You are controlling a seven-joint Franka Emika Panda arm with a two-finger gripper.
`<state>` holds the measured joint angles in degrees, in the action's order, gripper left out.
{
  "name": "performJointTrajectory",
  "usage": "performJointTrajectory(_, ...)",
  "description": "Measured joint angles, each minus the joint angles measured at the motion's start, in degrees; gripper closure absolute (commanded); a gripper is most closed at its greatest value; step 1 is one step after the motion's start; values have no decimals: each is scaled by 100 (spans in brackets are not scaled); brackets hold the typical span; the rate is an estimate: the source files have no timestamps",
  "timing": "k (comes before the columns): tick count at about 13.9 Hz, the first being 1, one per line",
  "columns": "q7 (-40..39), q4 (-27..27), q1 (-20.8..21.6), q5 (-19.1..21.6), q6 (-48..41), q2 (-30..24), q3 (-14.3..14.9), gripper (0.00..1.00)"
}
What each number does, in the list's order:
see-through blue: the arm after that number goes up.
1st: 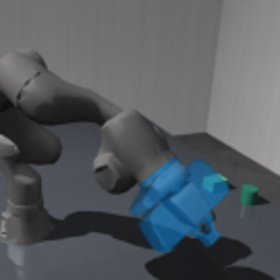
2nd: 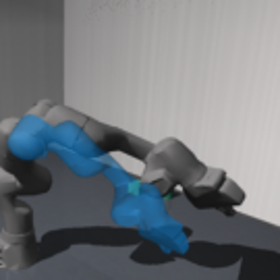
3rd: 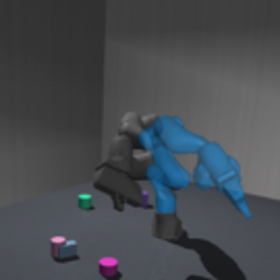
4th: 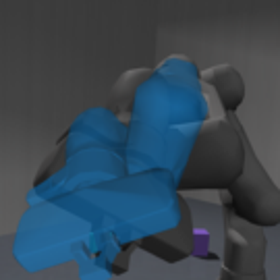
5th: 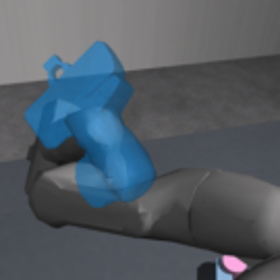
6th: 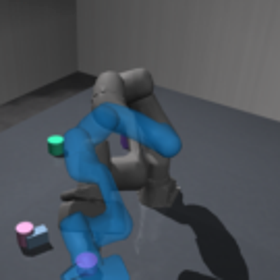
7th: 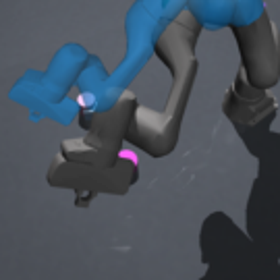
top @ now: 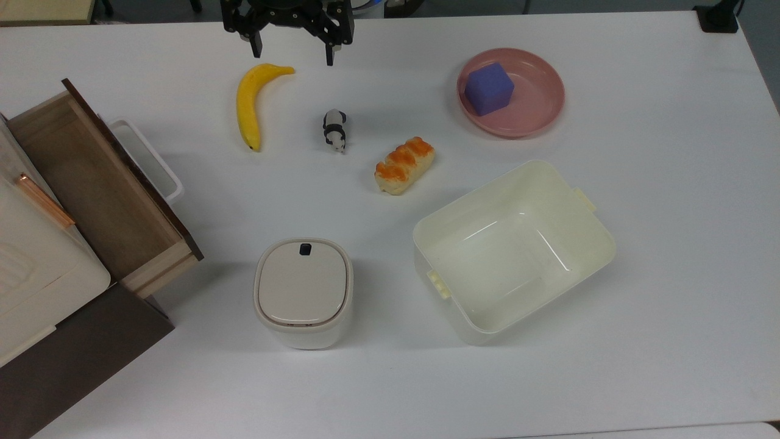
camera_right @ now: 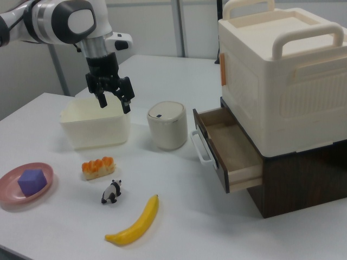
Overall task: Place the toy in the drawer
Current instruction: 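Move the open gripper over the black-and-white panda toy and lower it, then close the gripper on the panda toy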
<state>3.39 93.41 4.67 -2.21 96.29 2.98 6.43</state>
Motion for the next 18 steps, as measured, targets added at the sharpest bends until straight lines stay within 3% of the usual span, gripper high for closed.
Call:
performJointTrajectory(5, -216, 590, 6, 0, 32, -46, -1, 0)
performJointTrajectory(9, -299, 1890, 86, 0, 874, -222, -24, 0)
performJointTrajectory(15, -299, 3220, 303, -185, 2174, -158, -32, 0)
performJointTrajectory(17, -299, 3328, 303, -187, 2389, -76, -31, 22)
performJointTrajectory(18, -299, 3339, 303, -187, 2463, -17, -31, 39)
